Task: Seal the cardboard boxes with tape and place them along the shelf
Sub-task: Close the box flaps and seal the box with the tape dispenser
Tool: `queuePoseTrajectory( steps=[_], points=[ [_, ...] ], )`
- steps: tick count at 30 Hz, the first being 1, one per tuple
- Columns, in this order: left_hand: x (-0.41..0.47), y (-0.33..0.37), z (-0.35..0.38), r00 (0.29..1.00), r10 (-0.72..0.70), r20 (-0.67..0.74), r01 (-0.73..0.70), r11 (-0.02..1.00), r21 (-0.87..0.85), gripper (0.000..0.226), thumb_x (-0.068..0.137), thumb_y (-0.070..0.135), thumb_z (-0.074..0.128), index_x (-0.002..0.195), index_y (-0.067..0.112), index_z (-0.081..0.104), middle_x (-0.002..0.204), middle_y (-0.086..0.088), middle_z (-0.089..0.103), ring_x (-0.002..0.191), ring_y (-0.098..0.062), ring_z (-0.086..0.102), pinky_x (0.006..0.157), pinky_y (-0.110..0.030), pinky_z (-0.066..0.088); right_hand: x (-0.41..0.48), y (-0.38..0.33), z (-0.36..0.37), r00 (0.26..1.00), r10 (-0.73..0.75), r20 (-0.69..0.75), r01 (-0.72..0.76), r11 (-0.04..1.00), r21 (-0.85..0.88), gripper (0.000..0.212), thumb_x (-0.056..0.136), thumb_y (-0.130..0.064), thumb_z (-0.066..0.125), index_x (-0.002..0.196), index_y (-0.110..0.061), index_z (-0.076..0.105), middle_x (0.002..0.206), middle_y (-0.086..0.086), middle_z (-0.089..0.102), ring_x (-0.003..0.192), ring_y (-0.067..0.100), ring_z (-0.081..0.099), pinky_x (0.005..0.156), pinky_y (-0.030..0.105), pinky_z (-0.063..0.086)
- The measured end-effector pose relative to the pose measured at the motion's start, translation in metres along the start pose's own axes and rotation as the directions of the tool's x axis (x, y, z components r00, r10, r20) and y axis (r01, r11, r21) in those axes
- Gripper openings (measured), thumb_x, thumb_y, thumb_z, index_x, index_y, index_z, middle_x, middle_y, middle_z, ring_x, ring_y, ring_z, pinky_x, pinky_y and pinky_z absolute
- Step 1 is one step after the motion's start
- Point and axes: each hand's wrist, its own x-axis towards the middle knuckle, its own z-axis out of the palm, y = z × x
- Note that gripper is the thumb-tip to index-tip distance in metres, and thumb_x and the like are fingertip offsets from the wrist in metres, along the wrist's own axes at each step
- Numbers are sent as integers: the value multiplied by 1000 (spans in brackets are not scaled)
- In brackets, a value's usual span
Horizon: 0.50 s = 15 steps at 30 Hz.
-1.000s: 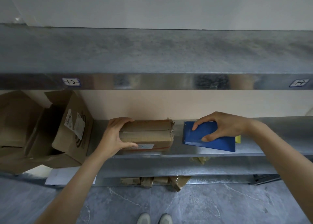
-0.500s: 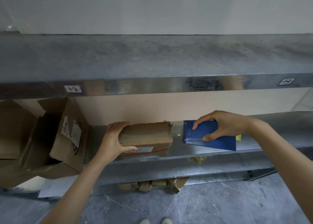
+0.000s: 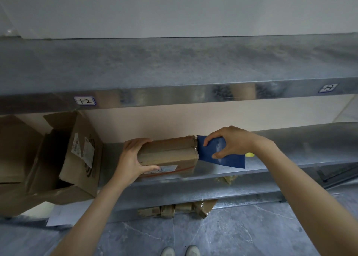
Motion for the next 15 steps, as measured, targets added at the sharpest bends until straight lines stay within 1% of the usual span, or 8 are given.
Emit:
queuePoseTrajectory(
  steps=[2, 4, 6, 8, 11, 13, 15],
  points=[
    [1, -1, 0, 1000, 6, 4, -7, 1000, 3, 83, 56, 46, 92, 128, 27, 57, 128, 16, 49, 127, -15, 39, 103, -32, 37, 3, -5, -1, 1000, 23, -5, -23, 998, -58, 33, 75, -49, 75, 104, -55, 60, 97, -11, 65, 84, 16, 61, 77, 39, 53],
    [2, -1, -1, 1000, 5, 5, -5, 1000, -7, 82, 56, 45, 92, 128, 26, 57, 128, 14, 51, 126, -16, 40, 102, -32, 38, 7, -10, -2, 999, 34, -7, -34, 993, -109, 34, 74, -49, 76, 105, -53, 61, 86, -13, 61, 78, 18, 60, 69, 35, 50],
    [3, -1, -1, 1000, -3, 9, 3, 1000, -10, 82, 56, 45, 92, 127, 26, 57, 128, 10, 53, 125, -17, 41, 102, -33, 39, 11, -15, -4, 999, 44, 7, -43, 990, -135, 35, 74, -47, 77, 106, -50, 62, 82, -13, 58, 74, 18, 58, 65, 33, 48],
    [5, -2, 0, 1000, -8, 7, 8, 1000, -13, 82, 56, 46, 92, 127, 26, 58, 128, 9, 54, 124, -17, 41, 101, -33, 39, 15, -17, -8, 998, 55, 38, -51, 992, -120, 35, 74, -45, 78, 105, -49, 63, 87, -11, 60, 77, 18, 59, 68, 36, 50],
    [5, -3, 0, 1000, -4, -3, 4, 1000, -4, 82, 55, 46, 92, 127, 26, 58, 126, 9, 54, 124, -17, 41, 100, -32, 38, 23, -15, -10, 996, 58, 69, -54, 996, -67, 34, 74, -43, 79, 104, -48, 65, 100, -11, 64, 85, 16, 61, 74, 37, 53],
    [3, -3, 1, 1000, -2, -3, 2, 1000, 2, 83, 55, 47, 92, 127, 27, 58, 127, 12, 52, 125, -15, 40, 101, -30, 37, 31, -12, -4, 993, 63, 95, -58, 997, -56, 36, 74, -43, 79, 107, -46, 65, 107, -11, 65, 91, 16, 62, 80, 37, 56],
    [-1, -2, 2, 1000, -1, -9, 1, 1000, -17, 84, 55, 49, 92, 128, 29, 56, 128, 16, 49, 127, -14, 38, 103, -30, 36, 39, -3, 12, 989, 80, 126, -73, 995, -63, 40, 74, -43, 79, 111, -43, 65, 115, -9, 66, 100, 19, 61, 86, 41, 55]
  ],
)
